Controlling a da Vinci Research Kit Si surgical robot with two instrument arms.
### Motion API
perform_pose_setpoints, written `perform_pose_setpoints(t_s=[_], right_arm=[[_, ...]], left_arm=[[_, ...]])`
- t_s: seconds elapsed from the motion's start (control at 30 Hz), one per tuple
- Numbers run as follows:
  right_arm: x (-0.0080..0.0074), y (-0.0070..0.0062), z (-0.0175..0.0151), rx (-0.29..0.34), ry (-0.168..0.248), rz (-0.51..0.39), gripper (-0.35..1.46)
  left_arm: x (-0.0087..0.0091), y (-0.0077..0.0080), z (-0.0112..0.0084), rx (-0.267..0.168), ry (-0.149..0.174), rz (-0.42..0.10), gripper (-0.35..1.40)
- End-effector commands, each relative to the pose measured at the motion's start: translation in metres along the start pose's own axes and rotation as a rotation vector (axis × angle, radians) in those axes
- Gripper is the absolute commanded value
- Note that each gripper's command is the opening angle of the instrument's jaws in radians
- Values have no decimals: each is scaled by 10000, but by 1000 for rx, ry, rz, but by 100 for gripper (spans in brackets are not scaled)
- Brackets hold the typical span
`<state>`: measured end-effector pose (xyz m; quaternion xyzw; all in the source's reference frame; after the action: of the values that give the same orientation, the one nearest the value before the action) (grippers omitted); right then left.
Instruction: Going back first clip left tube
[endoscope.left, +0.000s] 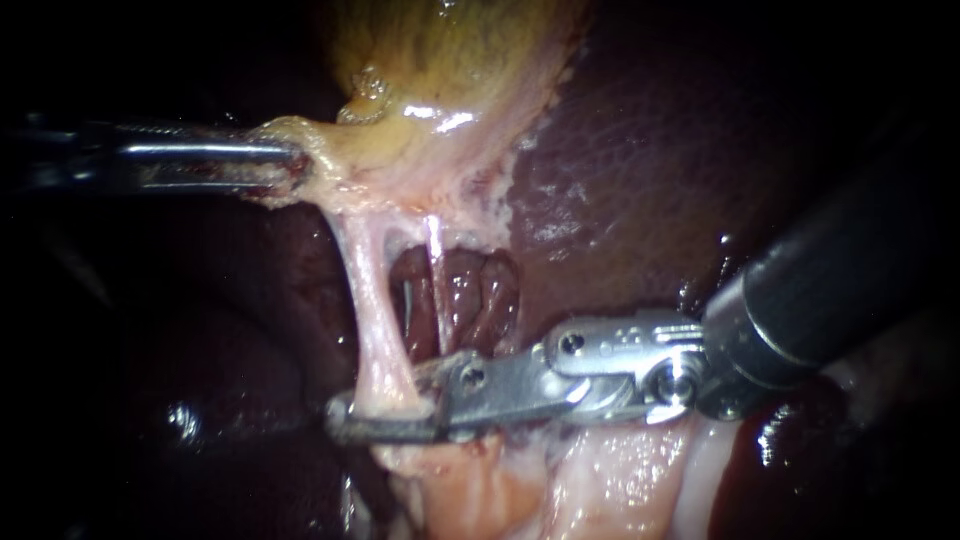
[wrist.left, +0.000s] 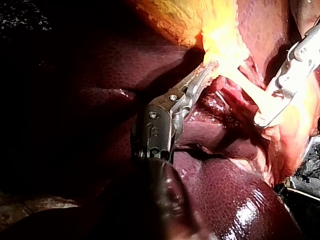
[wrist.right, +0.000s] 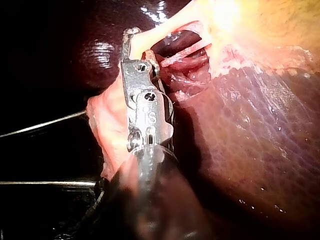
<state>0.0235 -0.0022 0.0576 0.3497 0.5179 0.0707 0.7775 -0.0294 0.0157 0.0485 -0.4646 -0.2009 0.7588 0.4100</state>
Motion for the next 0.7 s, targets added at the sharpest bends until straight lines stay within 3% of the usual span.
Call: perform_pose_setpoints(t_s=[0.03,0.1,0.2,0.3,0.47,0.57,0.7], right_arm=[[-1,0,0,0,0,1,-35],[-1,0,0,0,-3,1,-35],[-2,3,3,-34,36,-2,16],[-2,11,9,-94,67,0,42],[-3,30,6,-266,106,-54,50],[-3,38,-9,-327,101,-85,50],[-8,39,-42,-354,95,-111,50]], left_arm=[[0,0,0,1,0,0,-35],[0,0,0,1,0,0,-35],[0,1,0,1,0,0,-35],[0,1,1,2,1,0,-35],[0,3,2,3,1,0,-35],[0,3,1,3,1,0,-35],[0,3,1,3,1,0,-35]])
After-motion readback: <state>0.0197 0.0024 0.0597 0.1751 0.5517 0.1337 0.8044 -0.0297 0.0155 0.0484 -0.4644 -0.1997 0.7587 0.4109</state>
